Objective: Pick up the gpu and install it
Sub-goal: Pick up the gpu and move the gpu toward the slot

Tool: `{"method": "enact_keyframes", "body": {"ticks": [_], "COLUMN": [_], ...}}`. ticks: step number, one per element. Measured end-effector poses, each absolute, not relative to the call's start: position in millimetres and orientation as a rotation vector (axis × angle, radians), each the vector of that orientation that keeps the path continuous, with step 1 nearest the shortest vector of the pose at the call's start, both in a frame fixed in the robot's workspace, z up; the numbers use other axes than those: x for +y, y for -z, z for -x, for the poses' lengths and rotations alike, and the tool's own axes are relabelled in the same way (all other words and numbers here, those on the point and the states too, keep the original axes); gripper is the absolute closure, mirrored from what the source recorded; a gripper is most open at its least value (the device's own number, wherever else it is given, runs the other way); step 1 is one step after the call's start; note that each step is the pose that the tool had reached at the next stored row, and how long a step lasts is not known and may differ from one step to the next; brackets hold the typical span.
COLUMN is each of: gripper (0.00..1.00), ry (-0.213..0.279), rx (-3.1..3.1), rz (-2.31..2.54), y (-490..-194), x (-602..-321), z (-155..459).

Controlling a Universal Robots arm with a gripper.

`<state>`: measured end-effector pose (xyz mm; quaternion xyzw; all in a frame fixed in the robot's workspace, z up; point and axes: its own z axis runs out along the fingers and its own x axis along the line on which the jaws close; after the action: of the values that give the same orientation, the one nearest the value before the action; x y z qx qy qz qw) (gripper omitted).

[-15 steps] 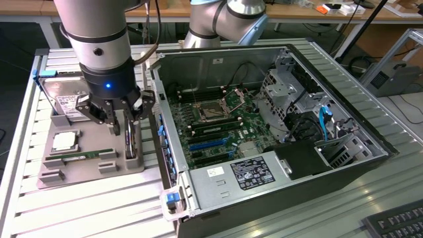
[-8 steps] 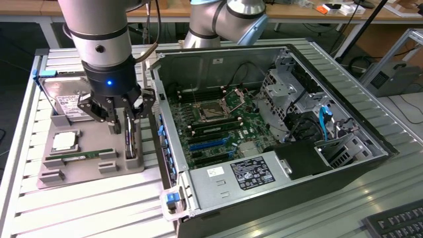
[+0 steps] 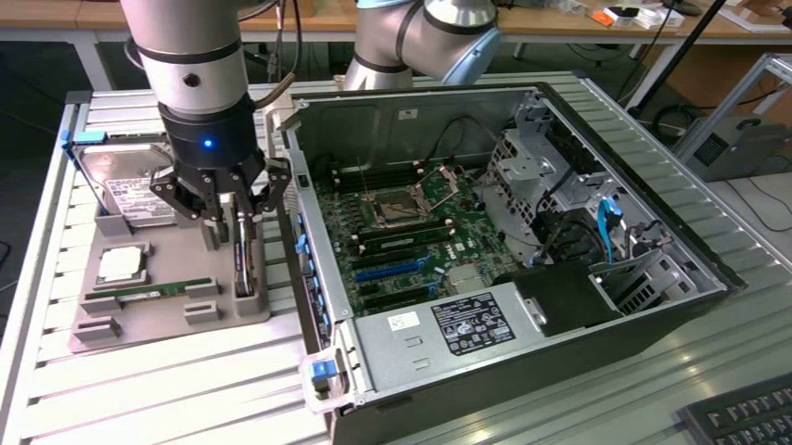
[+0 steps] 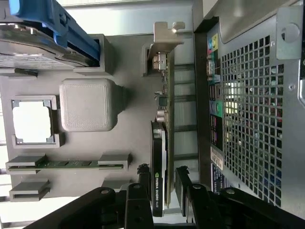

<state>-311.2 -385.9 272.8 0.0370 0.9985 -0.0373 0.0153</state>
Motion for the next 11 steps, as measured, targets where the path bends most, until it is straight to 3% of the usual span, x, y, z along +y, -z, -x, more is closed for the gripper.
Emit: {"method": "enact_keyframes", "body": {"ticks": [11], "gripper": [0.64], "ry": [0.125], "rx": [3.106], "rz": [-0.115], "y": [-262.7], "x": [-373.3], "z": [311.3]}}
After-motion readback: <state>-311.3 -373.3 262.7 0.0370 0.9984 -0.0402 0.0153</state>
